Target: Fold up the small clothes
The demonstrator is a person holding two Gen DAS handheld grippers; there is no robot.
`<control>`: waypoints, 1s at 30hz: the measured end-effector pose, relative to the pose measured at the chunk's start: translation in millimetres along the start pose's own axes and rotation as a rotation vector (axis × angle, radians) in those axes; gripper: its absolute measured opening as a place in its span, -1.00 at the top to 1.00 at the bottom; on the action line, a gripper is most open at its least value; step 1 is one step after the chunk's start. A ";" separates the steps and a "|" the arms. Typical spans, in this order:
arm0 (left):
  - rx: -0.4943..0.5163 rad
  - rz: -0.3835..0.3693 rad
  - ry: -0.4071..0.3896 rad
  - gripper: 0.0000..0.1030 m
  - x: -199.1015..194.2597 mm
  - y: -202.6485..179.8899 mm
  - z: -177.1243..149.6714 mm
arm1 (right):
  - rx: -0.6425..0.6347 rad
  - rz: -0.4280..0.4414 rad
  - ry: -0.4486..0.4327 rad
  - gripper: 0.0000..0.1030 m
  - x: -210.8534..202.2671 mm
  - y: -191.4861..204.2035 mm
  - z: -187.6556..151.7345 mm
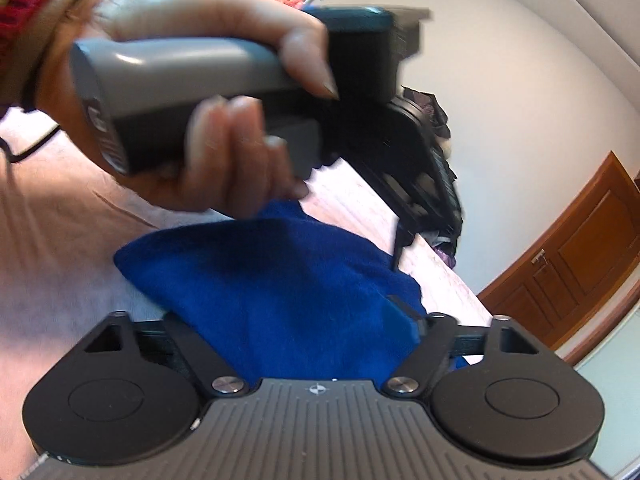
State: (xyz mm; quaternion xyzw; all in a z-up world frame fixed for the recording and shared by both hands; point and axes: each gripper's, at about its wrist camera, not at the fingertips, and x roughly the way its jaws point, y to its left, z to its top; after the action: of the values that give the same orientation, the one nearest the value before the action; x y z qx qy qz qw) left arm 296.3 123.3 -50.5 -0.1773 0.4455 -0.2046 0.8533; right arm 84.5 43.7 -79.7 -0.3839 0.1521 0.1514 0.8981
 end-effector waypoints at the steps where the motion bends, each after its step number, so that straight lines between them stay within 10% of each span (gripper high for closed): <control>1: 0.010 -0.002 0.005 -0.82 3.1 -2.7 1.7 | -0.010 0.009 0.001 -0.10 0.9 2.2 0.6; 4: 0.022 0.063 0.025 0.16 7.8 -7.0 4.3 | -0.044 0.034 -0.003 0.32 -2.0 9.2 1.1; 7: 0.002 0.085 0.021 0.62 6.5 -5.1 5.7 | -0.068 0.054 -0.014 0.65 -4.9 12.1 -0.9; 30: 0.277 0.216 -0.187 0.69 -40.5 -181.5 -7.0 | 0.540 0.054 -0.131 0.78 -101.0 -144.8 -71.2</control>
State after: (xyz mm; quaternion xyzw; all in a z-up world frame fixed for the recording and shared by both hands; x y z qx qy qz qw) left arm 234.7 -11.9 61.6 -0.0278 0.3482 -0.1538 0.9243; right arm 37.9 -119.8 5.9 -0.1158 0.1387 0.1535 0.9715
